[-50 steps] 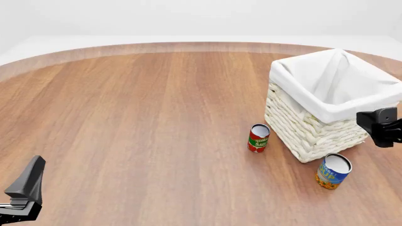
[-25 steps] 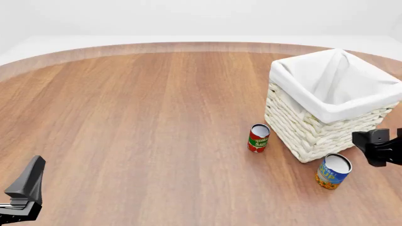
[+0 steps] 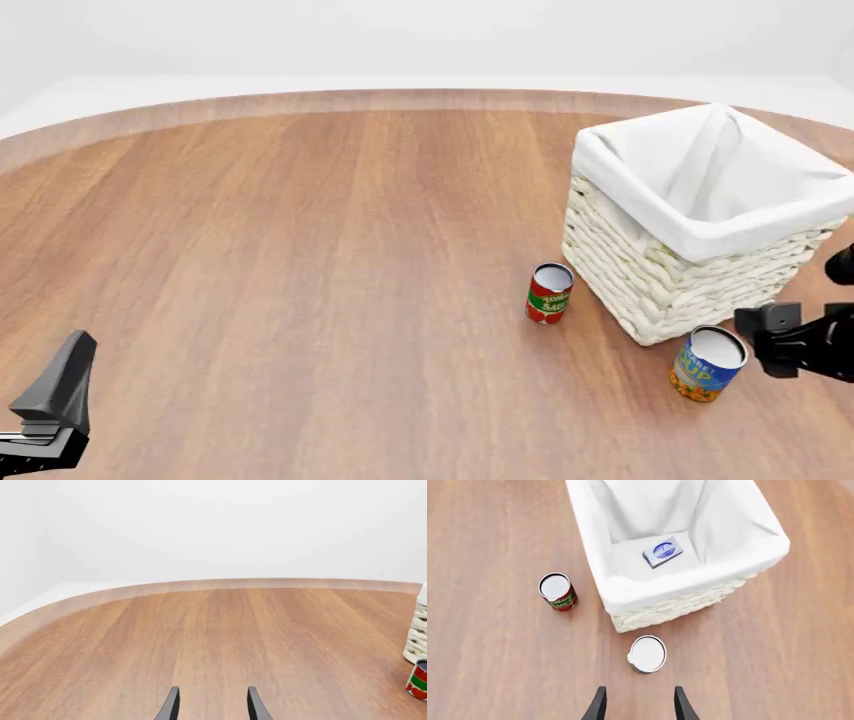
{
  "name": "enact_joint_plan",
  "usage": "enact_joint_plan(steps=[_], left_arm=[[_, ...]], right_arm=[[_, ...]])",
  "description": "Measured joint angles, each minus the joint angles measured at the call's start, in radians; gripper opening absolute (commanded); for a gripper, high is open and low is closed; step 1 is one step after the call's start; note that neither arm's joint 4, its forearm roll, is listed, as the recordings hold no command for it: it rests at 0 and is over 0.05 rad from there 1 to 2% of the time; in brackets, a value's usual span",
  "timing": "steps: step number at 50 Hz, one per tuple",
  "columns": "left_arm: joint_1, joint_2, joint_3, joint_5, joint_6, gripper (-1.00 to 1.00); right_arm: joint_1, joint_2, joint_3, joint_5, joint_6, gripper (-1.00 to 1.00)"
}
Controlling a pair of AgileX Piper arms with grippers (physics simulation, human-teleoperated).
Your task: Pick up the alphabet soup and the cream cheese box, and put them in the basket.
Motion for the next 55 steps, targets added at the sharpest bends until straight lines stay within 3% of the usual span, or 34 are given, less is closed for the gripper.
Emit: enact_joint_plan(steps=[55], left_arm=[[0.0,0.0,0.0,0.0,0.0,1.0]], right_arm=[[-0.02,0.015,0.071,-0.041,-0.017,1.0]])
